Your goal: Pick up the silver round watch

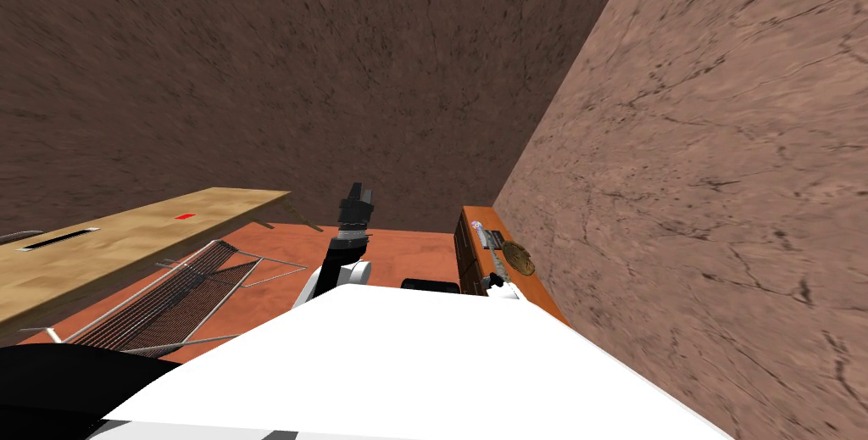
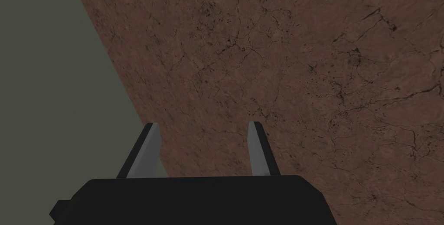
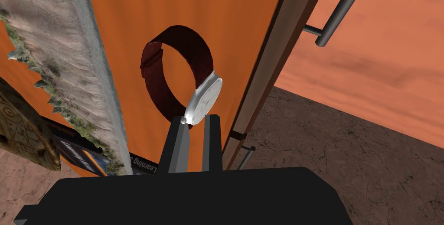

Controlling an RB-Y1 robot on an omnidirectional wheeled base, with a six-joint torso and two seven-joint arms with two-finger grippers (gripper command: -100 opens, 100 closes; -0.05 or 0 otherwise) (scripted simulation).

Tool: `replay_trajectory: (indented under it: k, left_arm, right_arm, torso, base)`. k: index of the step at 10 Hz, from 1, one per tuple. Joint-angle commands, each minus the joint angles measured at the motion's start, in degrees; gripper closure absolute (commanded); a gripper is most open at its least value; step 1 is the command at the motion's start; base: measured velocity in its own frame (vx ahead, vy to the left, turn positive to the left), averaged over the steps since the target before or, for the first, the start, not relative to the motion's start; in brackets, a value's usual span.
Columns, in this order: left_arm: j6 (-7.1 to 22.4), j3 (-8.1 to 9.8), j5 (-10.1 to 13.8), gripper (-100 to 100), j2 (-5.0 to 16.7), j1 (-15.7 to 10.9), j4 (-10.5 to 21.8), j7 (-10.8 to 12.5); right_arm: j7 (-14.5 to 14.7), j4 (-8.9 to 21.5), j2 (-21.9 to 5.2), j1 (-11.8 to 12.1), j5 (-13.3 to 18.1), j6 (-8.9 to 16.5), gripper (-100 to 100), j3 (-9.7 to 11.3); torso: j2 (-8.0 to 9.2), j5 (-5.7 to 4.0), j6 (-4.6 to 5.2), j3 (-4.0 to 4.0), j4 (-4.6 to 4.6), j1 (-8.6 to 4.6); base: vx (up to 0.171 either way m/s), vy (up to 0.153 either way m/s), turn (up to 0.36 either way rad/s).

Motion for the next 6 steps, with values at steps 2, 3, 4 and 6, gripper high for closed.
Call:
replay_trajectory:
  k: [2,3,4,6]
  left_arm:
    - [0.00,0.00,0.00,0,0.00,0.00,0.00,0.00]
    - [0.00,0.00,0.00,0,0.00,0.00,0.00,0.00]
    - [0.00,0.00,0.00,0,0.00,0.00,0.00,0.00]
    - [0.00,0.00,0.00,0,0.00,0.00,0.00,0.00]
  right_arm:
    - [0.00,0.00,0.01,0.00,0.00,0.00,100,0.00]
    - [0.00,0.00,0.01,0.00,0.00,0.00,0,0.01]
    - [1.13,-1.59,0.14,0.50,-0.56,1.21,100,-0.19]
    - [2.66,-3.66,0.28,0.71,-1.30,2.87,100,-0.44]
  torso:
    - [-0.02,0.00,0.00,-0.01,-0.01,-0.01]
    - [-0.02,0.00,0.01,-0.02,-0.01,-0.01]
    - [-0.03,0.00,0.01,-0.02,-0.01,-0.01]
    - [0.12,0.02,0.03,0.06,0.01,0.06]
  base:
    - [0.000,0.000,0.000]
    - [0.000,0.000,0.000]
    - [-0.022,0.010,-0.067]
    - [-0.038,0.017,-0.054]
